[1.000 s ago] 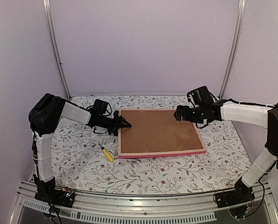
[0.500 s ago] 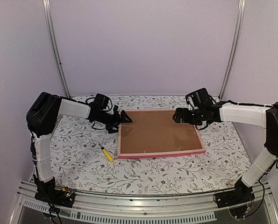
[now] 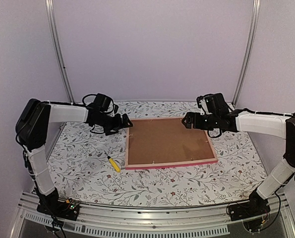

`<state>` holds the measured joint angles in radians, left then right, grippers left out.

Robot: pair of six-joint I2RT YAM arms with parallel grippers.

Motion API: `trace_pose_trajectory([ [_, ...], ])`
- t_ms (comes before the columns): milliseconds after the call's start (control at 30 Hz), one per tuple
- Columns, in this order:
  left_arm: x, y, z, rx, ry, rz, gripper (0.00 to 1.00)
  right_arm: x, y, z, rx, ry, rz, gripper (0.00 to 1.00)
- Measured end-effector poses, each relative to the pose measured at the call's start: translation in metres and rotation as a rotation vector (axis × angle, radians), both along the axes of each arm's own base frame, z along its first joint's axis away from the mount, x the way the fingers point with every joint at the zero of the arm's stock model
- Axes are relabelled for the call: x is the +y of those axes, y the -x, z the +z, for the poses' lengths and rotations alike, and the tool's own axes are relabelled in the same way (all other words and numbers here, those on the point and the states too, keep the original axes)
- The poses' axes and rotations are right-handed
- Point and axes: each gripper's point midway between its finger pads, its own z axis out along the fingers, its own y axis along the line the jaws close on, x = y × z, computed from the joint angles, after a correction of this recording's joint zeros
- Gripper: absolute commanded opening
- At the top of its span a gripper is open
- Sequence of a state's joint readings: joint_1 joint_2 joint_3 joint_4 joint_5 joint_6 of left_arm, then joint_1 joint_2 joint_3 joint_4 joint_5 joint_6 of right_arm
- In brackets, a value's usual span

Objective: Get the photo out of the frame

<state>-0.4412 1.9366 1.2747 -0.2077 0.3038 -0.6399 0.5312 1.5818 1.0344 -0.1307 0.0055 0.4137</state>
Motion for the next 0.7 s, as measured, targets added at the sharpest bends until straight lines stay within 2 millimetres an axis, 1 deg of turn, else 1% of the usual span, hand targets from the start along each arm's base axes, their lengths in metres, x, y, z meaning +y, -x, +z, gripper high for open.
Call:
trace_pose_trajectory([
  [100, 0.009, 0.008, 0.012, -0.028, -0.017, 0.017, 0.99, 0.005, 0.0, 0.011, -0.039, -0.01, 0.021, 0.99],
  [233, 0.026, 0.027, 0.027, -0.061, -0.04, 0.057, 0.99, 0.015, 0.004, 0.023, -0.09, -0.018, 0.056, 0.99],
  [333, 0.041, 0.042, 0.033, -0.074, -0.058, 0.099, 0.99, 0.02, 0.009, 0.029, -0.114, -0.025, 0.078, 0.99],
  [400, 0.05, 0.052, 0.033, -0.077, -0.076, 0.132, 0.99, 0.024, 0.011, 0.033, -0.131, -0.034, 0.09, 0.99],
  [500, 0.058, 0.069, 0.025, -0.061, -0.103, 0.17, 0.99, 0.029, 0.011, 0.037, -0.149, -0.045, 0.103, 0.99],
  [600, 0.059, 0.084, 0.016, -0.035, -0.129, 0.198, 0.99, 0.034, 0.011, 0.042, -0.167, -0.062, 0.114, 0.99],
  [700, 0.056, 0.1, 0.009, -0.015, -0.158, 0.226, 0.97, 0.038, 0.011, 0.047, -0.182, -0.078, 0.126, 0.99],
])
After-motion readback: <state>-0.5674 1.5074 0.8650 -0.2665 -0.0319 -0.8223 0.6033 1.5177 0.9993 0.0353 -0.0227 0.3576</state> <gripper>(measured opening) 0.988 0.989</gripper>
